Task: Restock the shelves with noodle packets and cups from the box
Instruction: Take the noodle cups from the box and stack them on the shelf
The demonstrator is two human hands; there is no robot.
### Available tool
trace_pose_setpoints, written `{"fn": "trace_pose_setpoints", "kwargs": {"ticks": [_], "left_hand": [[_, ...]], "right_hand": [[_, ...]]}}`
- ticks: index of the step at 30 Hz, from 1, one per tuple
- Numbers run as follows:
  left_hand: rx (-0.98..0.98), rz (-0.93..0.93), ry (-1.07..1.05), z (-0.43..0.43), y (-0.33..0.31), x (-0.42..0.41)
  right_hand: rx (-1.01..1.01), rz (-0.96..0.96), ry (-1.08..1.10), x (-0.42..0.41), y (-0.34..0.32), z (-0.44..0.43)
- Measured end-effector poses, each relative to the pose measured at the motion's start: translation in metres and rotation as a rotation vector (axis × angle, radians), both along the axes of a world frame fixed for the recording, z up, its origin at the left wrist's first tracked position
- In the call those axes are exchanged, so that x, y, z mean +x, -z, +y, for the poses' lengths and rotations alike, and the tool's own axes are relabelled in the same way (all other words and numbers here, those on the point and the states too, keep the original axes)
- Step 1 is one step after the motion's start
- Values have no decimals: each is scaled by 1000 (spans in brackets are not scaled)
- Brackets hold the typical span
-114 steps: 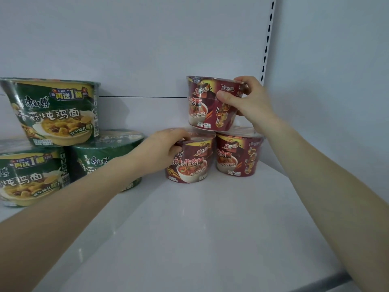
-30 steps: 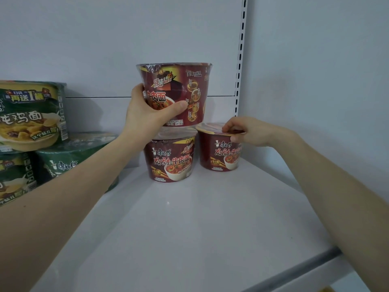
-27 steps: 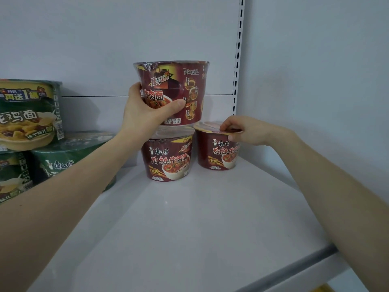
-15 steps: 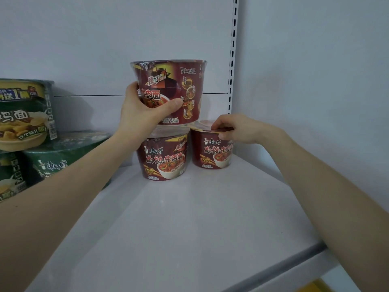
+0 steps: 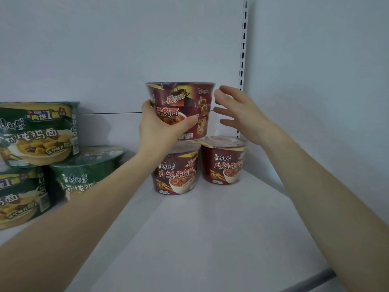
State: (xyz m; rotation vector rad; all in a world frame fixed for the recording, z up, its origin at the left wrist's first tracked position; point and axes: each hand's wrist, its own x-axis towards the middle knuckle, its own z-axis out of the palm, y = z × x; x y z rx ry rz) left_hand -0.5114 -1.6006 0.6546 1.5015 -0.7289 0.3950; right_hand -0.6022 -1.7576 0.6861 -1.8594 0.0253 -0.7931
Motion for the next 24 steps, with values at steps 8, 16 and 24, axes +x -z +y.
{"fn": "trace_pose_setpoints", "kwargs": {"ticks": [8, 16, 24], "left_hand": [[21, -92, 49, 1, 4, -7], [209, 20, 227, 9, -6, 11], [243, -44, 124, -3, -7, 1]], "right_hand": [[117, -174, 20, 18, -14, 17], [157, -67, -154, 17, -9, -2], [109, -39, -62, 23, -13, -8]]}}
